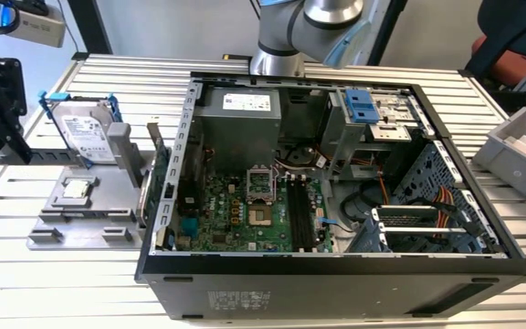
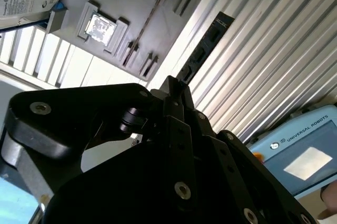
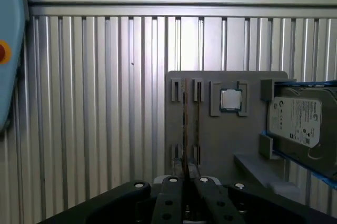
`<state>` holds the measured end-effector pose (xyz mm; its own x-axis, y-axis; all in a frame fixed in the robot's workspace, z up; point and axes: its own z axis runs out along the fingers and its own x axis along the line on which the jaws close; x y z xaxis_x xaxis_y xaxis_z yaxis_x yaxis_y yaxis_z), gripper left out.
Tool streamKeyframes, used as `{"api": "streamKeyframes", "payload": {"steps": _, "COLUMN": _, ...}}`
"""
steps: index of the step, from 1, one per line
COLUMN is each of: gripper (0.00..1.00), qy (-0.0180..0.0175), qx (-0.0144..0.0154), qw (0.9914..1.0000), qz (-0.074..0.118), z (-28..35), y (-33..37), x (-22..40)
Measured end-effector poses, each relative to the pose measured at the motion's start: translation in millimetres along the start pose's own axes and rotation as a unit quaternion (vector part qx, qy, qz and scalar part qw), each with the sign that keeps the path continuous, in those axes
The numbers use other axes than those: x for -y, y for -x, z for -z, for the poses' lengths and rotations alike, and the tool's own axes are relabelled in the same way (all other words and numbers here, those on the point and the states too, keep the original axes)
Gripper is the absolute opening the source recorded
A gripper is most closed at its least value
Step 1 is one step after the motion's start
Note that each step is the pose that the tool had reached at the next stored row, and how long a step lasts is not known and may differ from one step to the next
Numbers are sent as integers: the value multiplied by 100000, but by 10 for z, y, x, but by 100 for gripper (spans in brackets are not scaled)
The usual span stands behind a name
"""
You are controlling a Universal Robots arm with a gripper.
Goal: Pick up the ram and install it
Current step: 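Pick up the ram and move it above insertion slot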
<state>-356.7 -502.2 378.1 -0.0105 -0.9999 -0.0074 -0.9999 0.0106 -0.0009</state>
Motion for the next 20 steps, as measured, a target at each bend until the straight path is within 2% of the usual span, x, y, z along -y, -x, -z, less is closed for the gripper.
{"api": "streamKeyframes", "payload": {"steps": 1, "gripper": 0, "qy": -1, "qx": -2, "qw": 100000, "qz": -3, "z": 45, "y": 0, "x": 0}}
{"api": "streamKeyframes", "payload": {"steps": 2, "gripper": 0, "qy": 1, "qx": 0, "qw": 100000, "qz": -3, "z": 55, "y": 1, "x": 0}}
{"api": "streamKeyframes", "payload": {"steps": 8, "gripper": 0, "qy": 14, "qx": -11, "qw": 100000, "qz": 1, "z": 63, "y": 1, "x": 9}}
{"api": "streamKeyframes", "payload": {"steps": 10, "gripper": 0, "qy": 59, "qx": -2, "qw": 100000, "qz": -9, "z": 61, "y": 0, "x": 57}}
{"api": "streamKeyframes", "payload": {"steps": 16, "gripper": 0, "qy": 256, "qx": -3, "qw": 100000, "qz": -1, "z": 60, "y": 1, "x": 253}}
{"api": "streamKeyframes", "payload": {"steps": 20, "gripper": 0, "qy": 337, "qx": -4, "qw": 99999, "qz": -4, "z": 60, "y": 2, "x": 356}}
